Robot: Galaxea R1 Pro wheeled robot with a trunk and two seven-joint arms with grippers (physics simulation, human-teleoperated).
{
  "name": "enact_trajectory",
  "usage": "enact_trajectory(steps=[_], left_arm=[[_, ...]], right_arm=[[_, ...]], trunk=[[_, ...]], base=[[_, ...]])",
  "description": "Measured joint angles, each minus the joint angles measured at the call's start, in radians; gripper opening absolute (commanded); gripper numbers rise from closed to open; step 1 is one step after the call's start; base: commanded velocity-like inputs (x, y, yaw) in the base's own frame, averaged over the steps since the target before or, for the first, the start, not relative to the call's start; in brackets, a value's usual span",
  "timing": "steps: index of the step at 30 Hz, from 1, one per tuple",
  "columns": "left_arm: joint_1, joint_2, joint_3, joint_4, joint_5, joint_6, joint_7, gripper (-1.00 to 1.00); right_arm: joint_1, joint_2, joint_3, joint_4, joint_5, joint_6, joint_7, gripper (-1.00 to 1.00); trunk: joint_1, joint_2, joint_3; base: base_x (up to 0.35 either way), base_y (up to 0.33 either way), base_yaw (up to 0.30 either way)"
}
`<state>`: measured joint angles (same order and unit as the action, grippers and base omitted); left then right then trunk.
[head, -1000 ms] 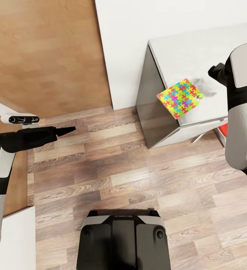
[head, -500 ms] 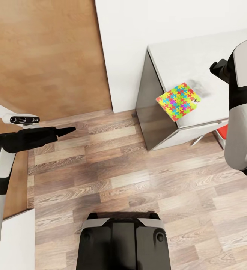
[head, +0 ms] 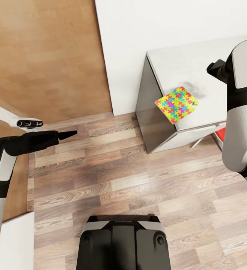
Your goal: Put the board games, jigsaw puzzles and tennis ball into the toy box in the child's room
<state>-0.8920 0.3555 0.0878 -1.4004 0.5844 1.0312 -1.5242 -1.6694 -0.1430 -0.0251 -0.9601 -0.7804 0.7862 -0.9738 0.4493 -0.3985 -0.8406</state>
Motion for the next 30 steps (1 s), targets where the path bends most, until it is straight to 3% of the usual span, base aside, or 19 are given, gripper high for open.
enact_trajectory(steps=[30], left_arm=[[0.037, -0.002, 0.000, 0.000, -0.002, 0.000, 0.005, 1.00]], right_arm=[[0.025, 0.002, 0.000, -0.036, 0.011, 0.028, -0.001, 1.00]], trunk=[[0.000, 0.000, 0.050]], base=[[0.000, 0.000, 0.000]])
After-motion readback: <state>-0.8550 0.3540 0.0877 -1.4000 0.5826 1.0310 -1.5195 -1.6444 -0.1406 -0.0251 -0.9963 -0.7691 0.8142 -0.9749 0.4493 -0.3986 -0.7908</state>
